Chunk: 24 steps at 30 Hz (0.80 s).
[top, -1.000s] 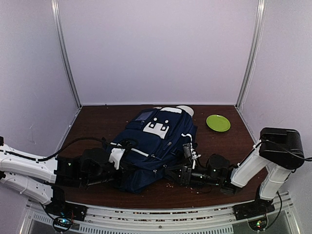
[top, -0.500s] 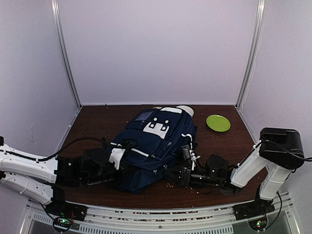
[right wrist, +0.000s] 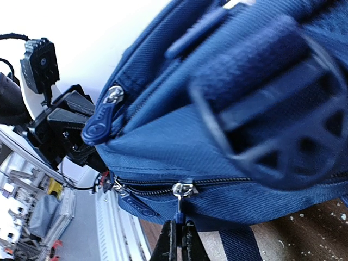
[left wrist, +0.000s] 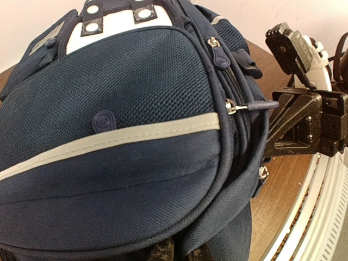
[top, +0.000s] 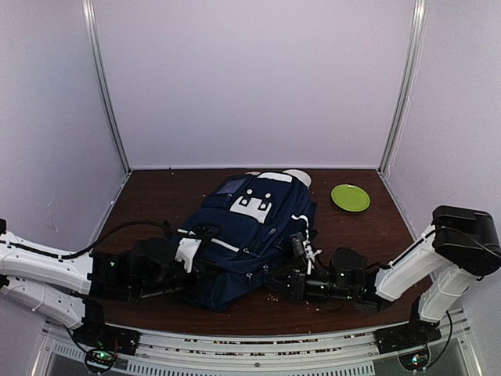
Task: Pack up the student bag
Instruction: Zip the student bag at the center of the board.
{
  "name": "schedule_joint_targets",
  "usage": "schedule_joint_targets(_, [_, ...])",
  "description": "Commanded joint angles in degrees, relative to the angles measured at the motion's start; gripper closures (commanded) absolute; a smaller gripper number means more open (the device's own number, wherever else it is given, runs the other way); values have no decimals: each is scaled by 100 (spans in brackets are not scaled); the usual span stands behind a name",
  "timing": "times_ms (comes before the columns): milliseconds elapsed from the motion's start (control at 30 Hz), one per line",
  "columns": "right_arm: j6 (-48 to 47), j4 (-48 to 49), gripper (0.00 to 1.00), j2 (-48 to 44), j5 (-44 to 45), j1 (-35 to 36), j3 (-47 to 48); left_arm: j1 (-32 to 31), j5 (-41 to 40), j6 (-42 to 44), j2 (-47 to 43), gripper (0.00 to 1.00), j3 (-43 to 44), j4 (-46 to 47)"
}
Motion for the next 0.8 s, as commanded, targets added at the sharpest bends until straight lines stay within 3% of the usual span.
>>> schedule_joint_targets(0, [-688,-1408,100,-552,785,343,333,126,-330,-221,98,100,22,399])
schedule_joint_targets(333, [-1137,-2521,100,-1271,1546,590,459,126,-307,-167,225,100,140,331])
schedule_joint_targets(467, [-1557,-3598,100,-1465,2027,919,872,126,-281,-153,276,100,161,359])
schedule_joint_targets(767, [-1406,-3722,100,-1664,2246,997,812,126,-203,-132,316,100,157,493])
